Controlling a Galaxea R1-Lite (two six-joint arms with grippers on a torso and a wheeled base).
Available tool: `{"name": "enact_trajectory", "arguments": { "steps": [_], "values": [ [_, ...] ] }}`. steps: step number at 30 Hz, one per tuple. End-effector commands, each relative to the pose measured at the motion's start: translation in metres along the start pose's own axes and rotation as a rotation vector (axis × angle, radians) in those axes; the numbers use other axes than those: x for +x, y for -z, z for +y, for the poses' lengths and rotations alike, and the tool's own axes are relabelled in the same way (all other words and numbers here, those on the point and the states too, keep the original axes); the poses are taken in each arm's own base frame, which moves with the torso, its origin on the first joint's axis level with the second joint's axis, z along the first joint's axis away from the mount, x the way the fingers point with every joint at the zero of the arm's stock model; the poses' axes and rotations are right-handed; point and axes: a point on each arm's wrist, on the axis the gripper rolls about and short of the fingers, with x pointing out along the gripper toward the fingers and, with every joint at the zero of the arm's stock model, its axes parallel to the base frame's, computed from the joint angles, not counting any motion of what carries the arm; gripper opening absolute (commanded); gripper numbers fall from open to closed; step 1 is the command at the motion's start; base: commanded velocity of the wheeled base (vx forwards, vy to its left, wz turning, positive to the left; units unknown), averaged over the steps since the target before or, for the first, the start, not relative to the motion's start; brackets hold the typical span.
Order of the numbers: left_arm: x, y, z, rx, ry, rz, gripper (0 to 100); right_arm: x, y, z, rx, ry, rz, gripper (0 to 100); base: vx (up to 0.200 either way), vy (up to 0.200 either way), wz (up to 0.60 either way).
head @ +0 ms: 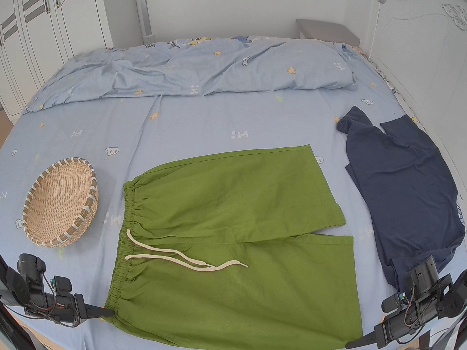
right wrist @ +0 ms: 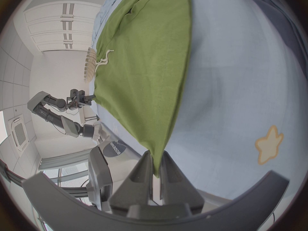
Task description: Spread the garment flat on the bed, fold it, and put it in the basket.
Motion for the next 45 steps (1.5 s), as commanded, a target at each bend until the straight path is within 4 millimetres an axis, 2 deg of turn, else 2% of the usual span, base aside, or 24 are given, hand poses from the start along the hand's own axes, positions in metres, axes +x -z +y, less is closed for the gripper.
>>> {"name": "enact_trajectory", "arguments": {
  "steps": [1, 6, 10, 13, 16, 17, 18, 22, 26, 33, 38, 39, 40, 42, 45],
  "values": [
    [-0.007, 0.021, -0.009, -0.017, -0.005, 0.006, 0, -0.007, 0.011, 0.010, -0.046, -0.016, -0.003, 0, 0.000, 0.000, 0.00],
    [-0.009, 0.022, -0.010, -0.012, -0.027, -0.001, 0, -0.013, 0.012, 0.014, -0.062, -0.021, -0.030, 0, 0.000, 0.000, 0.00],
    [-0.012, 0.016, -0.014, -0.010, -0.061, -0.033, 0, -0.017, 0.001, 0.017, -0.057, -0.025, -0.088, 0, 0.000, 0.000, 0.00],
    [-0.027, -0.004, -0.038, -0.063, -0.048, -0.105, 0, -0.032, -0.023, 0.028, -0.060, -0.016, -0.205, 0, 0.000, 0.000, 0.00],
    [-0.044, -0.020, -0.071, -0.114, -0.024, -0.093, 0, -0.049, -0.042, 0.044, -0.087, -0.019, -0.250, 0, 0.000, 0.000, 0.00],
    [-0.047, -0.022, -0.076, -0.117, -0.021, -0.088, 0, -0.052, -0.046, 0.047, -0.093, -0.021, -0.258, 0, 0.000, 0.000, 0.00],
    [-0.056, -0.030, -0.092, -0.121, -0.014, -0.068, 0, -0.064, -0.056, 0.058, -0.108, -0.026, -0.277, 0, 0.000, 0.000, 0.00],
    [-0.072, -0.054, -0.121, -0.104, 0.003, -0.046, 0, -0.095, -0.085, 0.083, -0.128, -0.027, -0.332, 0, 0.000, 0.000, 0.00],
    [-0.071, -0.081, -0.125, -0.111, 0.007, -0.049, 0, -0.118, -0.111, 0.101, -0.168, -0.033, -0.408, 0, 0.000, 0.000, 0.00],
    [-0.066, -0.115, -0.125, -0.139, 0.017, -0.061, 0, -0.138, -0.155, 0.120, -0.209, -0.036, -0.477, 0, 0.000, 0.000, 0.00],
    [-0.063, -0.136, -0.124, -0.137, 0.018, -0.066, 0, -0.144, -0.184, 0.124, -0.223, -0.006, -0.532, 0, 0.000, 0.000, 0.00],
    [-0.061, -0.144, -0.124, -0.137, 0.019, -0.070, 0, -0.144, -0.195, 0.125, -0.226, -0.001, -0.543, 0, 0.000, 0.000, 0.00],
    [-0.061, -0.144, -0.124, -0.137, 0.019, -0.070, 0, -0.144, -0.195, 0.125, -0.226, -0.001, -0.543, 0, 0.000, 0.000, 0.00],
    [-0.057, -0.157, -0.124, -0.129, 0.024, -0.073, 0, -0.144, -0.213, 0.122, -0.226, 0.003, -0.561, 0, 0.000, 0.000, 0.00],
    [-0.050, -0.170, -0.126, -0.114, 0.029, -0.065, 0, -0.143, -0.227, 0.120, -0.230, 0.003, -0.573, 0, 0.000, 0.000, 0.00]
  ]
}}
